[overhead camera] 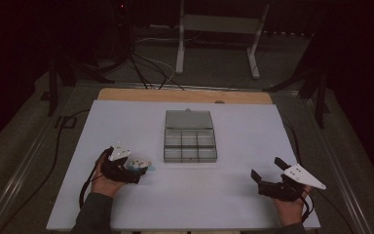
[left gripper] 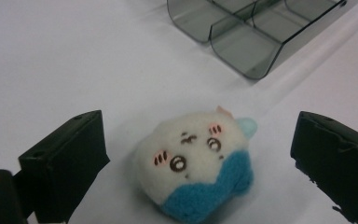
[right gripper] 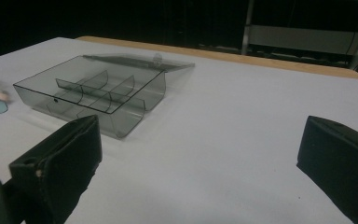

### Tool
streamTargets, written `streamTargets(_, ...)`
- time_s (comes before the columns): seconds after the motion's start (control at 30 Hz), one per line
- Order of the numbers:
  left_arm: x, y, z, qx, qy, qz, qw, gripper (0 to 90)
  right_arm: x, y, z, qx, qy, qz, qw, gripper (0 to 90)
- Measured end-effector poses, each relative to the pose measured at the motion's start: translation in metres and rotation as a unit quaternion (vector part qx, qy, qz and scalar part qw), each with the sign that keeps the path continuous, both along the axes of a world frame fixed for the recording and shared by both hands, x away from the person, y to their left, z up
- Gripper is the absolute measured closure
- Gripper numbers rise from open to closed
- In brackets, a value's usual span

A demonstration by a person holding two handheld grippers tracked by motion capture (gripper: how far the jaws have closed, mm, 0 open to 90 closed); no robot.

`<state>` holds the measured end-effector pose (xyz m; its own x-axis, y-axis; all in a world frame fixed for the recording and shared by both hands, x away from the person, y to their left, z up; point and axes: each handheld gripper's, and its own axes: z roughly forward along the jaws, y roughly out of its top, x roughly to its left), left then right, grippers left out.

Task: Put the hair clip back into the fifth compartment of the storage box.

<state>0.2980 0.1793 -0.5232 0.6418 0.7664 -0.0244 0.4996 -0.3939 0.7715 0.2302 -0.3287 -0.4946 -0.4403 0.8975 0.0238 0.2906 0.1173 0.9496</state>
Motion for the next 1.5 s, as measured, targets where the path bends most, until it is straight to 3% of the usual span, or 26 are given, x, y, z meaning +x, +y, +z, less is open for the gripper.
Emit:
streamTargets(0.03,0.0,0.0,-0.003,0.003,0.01,-0.001,0.9999,7.7,0.0,0.0,0.0,0.0,0.0,0.0,1.0,0.0)
streamTargets(0.23,0.001,-0.001,-0.008,0.009,0.023,-0.002,0.9997,13.5,0.0,0.0,0.0,0.0,0.0,0.0,1.0,0.0)
streamTargets(0.77,0.005,-0.006,-0.016,0.067,0.028,-0.015,0.9972,22.6,0.0,0.0,0.0,0.0,0.001,0.0,1.0,0.0)
streamTargets(1.0,0.004,-0.006,-0.015,0.067,0.024,-0.019,0.9973,33.7,0.0,0.0,0.0,0.001,0.002,-0.001,1.0,0.0)
streamTargets(1.5,0.002,-0.003,-0.011,0.048,0.018,-0.007,0.9987,34.9,0.0,0.0,0.0,0.002,0.002,-0.002,1.0,0.0)
